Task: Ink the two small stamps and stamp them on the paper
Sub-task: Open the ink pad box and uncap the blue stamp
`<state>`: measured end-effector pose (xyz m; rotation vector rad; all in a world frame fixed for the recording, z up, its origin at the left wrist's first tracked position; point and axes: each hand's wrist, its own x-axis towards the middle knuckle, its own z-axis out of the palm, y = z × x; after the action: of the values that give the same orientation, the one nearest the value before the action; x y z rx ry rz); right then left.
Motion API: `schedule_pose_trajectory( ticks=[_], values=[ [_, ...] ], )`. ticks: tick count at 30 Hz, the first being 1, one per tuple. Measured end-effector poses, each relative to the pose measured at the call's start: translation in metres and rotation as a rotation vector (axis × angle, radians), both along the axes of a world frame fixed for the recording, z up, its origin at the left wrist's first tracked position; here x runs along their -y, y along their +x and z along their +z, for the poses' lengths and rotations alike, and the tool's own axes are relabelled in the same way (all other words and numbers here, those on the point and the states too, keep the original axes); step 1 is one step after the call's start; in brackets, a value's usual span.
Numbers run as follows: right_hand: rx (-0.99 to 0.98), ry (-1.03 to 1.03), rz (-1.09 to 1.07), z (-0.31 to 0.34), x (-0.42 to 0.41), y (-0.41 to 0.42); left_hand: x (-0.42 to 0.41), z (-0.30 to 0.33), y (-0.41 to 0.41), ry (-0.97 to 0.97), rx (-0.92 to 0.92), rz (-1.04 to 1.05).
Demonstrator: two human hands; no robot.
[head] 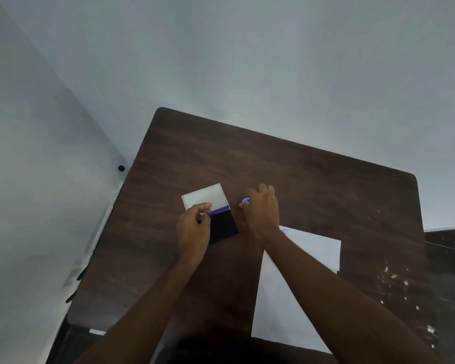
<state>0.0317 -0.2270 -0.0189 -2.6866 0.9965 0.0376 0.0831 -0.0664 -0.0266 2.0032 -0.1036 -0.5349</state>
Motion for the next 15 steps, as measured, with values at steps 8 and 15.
schedule_pose_trajectory(
  ticks=[8, 15],
  values=[
    [-0.024, -0.031, -0.003, -0.008, 0.01, -0.003, 0.013, 0.004, -0.011, -0.009, -0.026, -0.054],
    [-0.01, 0.02, 0.034, -0.012, 0.014, 0.0, 0.01, 0.005, -0.013, 0.02, 0.052, -0.081]
  ],
)
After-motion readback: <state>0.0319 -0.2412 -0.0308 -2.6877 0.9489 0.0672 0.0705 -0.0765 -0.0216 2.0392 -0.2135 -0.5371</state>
